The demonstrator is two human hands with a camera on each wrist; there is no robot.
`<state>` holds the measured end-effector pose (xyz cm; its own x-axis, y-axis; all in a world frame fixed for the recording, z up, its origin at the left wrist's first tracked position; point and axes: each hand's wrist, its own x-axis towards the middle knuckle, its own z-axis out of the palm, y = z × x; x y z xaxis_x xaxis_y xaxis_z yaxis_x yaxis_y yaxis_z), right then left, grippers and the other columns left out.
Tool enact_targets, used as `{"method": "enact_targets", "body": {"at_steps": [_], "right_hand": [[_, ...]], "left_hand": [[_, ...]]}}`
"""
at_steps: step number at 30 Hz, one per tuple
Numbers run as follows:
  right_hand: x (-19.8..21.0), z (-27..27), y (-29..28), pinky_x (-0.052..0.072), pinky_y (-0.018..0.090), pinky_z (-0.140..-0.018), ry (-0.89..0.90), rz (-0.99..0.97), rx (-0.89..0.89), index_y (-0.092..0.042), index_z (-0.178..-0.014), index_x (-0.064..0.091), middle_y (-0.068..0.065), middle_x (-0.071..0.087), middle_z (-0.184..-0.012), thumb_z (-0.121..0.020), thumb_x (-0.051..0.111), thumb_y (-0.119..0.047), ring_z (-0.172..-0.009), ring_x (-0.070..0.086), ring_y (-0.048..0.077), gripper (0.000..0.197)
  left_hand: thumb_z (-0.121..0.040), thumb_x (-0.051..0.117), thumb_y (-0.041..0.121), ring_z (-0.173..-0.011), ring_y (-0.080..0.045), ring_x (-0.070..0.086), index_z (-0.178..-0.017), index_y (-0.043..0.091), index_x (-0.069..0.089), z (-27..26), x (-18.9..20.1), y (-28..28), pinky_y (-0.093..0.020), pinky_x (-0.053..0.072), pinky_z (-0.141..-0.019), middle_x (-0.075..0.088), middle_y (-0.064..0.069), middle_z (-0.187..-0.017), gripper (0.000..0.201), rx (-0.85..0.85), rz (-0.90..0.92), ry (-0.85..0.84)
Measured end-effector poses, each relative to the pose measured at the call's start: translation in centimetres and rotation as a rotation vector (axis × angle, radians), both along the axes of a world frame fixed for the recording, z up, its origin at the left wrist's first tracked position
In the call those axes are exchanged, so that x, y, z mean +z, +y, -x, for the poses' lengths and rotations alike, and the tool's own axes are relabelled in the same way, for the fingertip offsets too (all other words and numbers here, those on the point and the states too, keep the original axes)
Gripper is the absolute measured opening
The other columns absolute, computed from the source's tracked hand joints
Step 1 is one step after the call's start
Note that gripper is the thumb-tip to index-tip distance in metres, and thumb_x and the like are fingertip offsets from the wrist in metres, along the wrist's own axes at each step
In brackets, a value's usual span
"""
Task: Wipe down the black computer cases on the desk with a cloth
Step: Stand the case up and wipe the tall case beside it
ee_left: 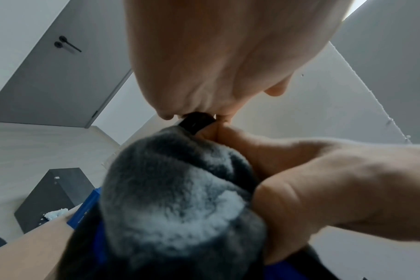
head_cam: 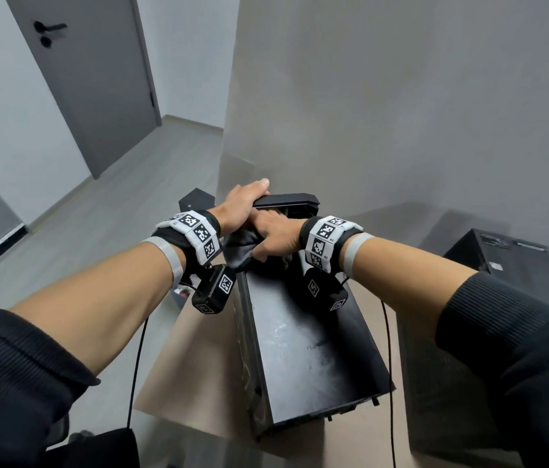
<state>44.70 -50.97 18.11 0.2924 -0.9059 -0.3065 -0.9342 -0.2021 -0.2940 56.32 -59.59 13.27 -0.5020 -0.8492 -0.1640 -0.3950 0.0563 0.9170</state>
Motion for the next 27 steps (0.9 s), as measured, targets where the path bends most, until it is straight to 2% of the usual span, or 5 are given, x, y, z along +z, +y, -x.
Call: {"method": "enact_targets", "body": {"at_steps": [5,11,15,24,27], "right_hand": [[-0.6,0.3,1.1,0.033,0.042,-0.108,0.016,0.047,0.042,-0.005,-0.135,0.043,0.018,0.045,-0.134,-0.072,0.065,-0.038,-0.124,0.040,0.033,0.075],[-1.4,5.2,1.5,0.030,0.037,-0.107,-0.011,0.097,-0.150,-0.012,-0.120,0.045,0.015,0.043,-0.129,-0.084,0.064,-0.029,-0.128,0.037,0.031,0.045],[-1.4,4.3,0.7,0.030,0.037,-0.108,0.013,0.070,-0.226,-0.015,-0.121,0.043,0.014,0.042,-0.132,-0.081,0.066,-0.031,-0.130,0.034,0.029,0.049],[-2.4,7.4,6.0,0.031,0.038,-0.112,-0.041,0.108,-0.217,-0.018,-0.110,0.040,0.013,0.039,-0.128,-0.082,0.062,-0.028,-0.131,0.034,0.031,0.037],[-2.7,7.6,8.5,0.034,0.041,-0.108,-0.022,0.194,-0.180,-0.011,-0.116,0.045,0.017,0.044,-0.128,-0.077,0.056,-0.026,-0.125,0.038,0.036,0.043]], "left_hand": [[-0.085,0.030,0.085,-0.135,-0.047,0.042,-0.113,0.017,0.069,-0.2,-0.6,-0.4,-0.062,0.028,-0.115,0.062,-0.019,-0.130,0.083,0.007,0.113,-0.087],[-0.096,0.030,0.012,-0.087,-0.040,0.052,-0.077,0.004,0.048,0.7,3.9,3.6,-0.054,0.039,-0.087,0.058,-0.020,-0.086,0.027,-0.028,0.391,-0.345],[-0.092,0.022,0.025,-0.080,-0.040,0.049,-0.066,0.017,0.026,0.8,3.7,3.7,-0.053,0.040,-0.076,0.051,-0.016,-0.077,0.028,-0.028,0.448,-0.372],[-0.104,0.029,0.023,-0.112,-0.044,0.049,-0.079,0.032,0.053,0.6,4.7,4.8,-0.058,0.038,-0.099,0.053,-0.023,-0.106,0.036,-0.051,0.434,-0.449],[-0.102,0.033,0.039,-0.115,-0.039,0.050,-0.095,0.014,0.051,0.7,4.3,4.3,-0.048,0.034,-0.103,0.053,-0.018,-0.106,0.032,-0.046,0.337,-0.293]]}}
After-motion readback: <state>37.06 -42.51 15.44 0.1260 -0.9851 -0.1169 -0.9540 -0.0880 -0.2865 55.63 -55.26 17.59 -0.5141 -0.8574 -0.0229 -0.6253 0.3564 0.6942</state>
